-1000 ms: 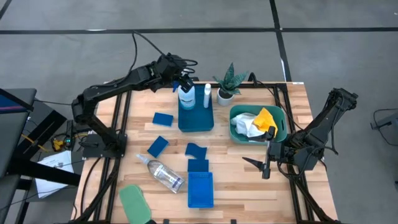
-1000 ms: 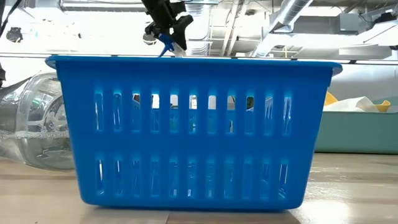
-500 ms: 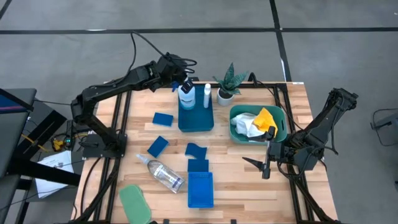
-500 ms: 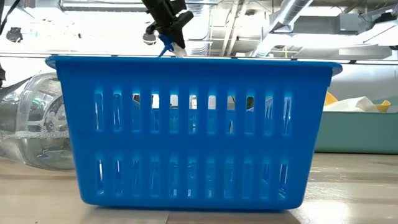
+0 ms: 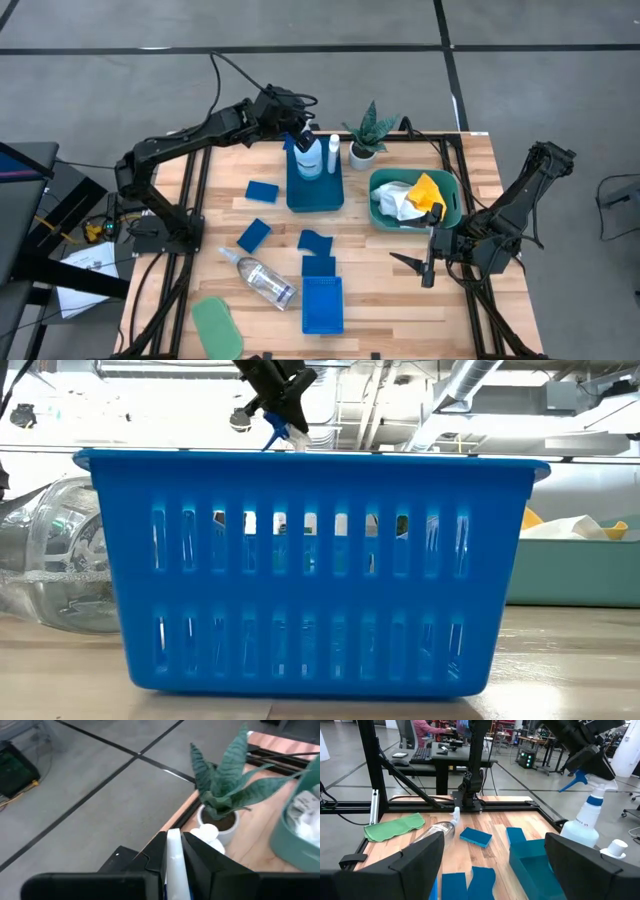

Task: Pick & Place Kitchen Items
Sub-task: Adjust the blue spray bottle in the blue bin

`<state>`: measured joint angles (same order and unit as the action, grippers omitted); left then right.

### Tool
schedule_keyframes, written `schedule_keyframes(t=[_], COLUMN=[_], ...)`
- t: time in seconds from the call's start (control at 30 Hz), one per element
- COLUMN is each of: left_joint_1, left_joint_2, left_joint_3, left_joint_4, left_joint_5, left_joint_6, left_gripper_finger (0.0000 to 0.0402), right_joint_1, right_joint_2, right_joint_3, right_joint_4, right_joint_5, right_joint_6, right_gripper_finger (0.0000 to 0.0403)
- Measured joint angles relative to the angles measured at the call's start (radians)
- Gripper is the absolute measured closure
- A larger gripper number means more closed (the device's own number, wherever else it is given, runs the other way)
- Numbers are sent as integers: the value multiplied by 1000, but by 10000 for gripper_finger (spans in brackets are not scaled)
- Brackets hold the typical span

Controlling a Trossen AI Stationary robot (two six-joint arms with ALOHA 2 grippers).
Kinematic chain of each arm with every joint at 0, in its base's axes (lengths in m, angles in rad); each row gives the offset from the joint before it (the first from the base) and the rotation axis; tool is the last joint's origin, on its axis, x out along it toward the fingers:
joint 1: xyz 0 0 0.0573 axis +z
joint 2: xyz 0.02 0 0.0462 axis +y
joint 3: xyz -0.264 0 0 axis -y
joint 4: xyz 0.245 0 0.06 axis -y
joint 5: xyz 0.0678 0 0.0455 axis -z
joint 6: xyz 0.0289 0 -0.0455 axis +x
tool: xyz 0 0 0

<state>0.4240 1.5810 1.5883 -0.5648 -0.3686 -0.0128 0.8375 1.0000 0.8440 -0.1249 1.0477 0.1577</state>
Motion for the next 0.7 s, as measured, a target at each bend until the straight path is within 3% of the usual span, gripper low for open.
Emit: schedule_keyframes(t=[0.7], left_joint_1=[0], left_joint_2=[63], left_joint_3=[4], left_joint_4=[126], left_joint_5=[18], left_joint_6=[9], left_gripper_finger=[358], right_joint_1=[0], right_joint_2=[0], right_joint_3=[0], right_joint_4=[-1], right_joint_5=[0], right_joint_6=[0], right_gripper_finger=[67])
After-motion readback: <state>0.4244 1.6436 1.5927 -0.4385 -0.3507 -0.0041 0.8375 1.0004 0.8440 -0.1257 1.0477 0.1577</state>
